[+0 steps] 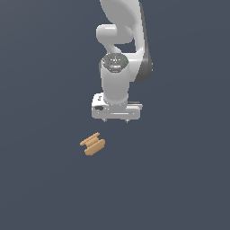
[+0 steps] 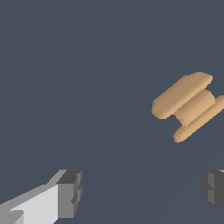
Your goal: Pick up the object and move it to a goal position.
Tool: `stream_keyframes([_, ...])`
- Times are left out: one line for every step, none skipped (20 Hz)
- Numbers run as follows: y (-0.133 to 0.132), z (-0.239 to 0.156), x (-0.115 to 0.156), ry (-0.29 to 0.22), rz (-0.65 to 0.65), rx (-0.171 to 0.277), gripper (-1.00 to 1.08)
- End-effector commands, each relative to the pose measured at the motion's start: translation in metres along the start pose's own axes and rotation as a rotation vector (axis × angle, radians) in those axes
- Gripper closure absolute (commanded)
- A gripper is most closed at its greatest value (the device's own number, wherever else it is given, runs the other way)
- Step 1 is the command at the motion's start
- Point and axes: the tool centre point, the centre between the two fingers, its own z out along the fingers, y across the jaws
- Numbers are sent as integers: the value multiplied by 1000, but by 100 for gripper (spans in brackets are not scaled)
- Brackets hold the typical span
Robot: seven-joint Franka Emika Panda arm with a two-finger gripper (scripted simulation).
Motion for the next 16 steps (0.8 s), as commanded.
stream_keyframes([0,0,0,0,0,0,-92])
stream_keyframes([0,0,0,1,-1,0,-92])
stream_keyframes([-1,-2,1,3,-3,-1,-92])
stream_keyframes([-3,-4,1,6,-7,-2,-92])
stream_keyframes([-5,-7,2,11,-13,-3,-92])
stream_keyframes([-8,-11,3,17,-20,-5,-92])
stream_keyframes([-11,-16,4,24,-29,-7,-92])
stream_keyframes([-14,-20,5,31,-37,-9,-92])
stream_keyframes([-16,-23,6,35,-44,-10,-92])
stream_keyframes([-18,-25,6,39,-48,-11,-92])
stream_keyframes([-19,-27,6,40,-51,-12,-92])
stream_keyframes([-19,-27,6,41,-53,-12,-92])
stream_keyframes([-19,-27,6,40,-52,-12,-92])
stream_keyframes([-18,-26,6,39,-49,-11,-92])
stream_keyframes([-17,-25,6,38,-44,-11,-92])
stream_keyframes([-16,-24,7,38,-38,-10,-92])
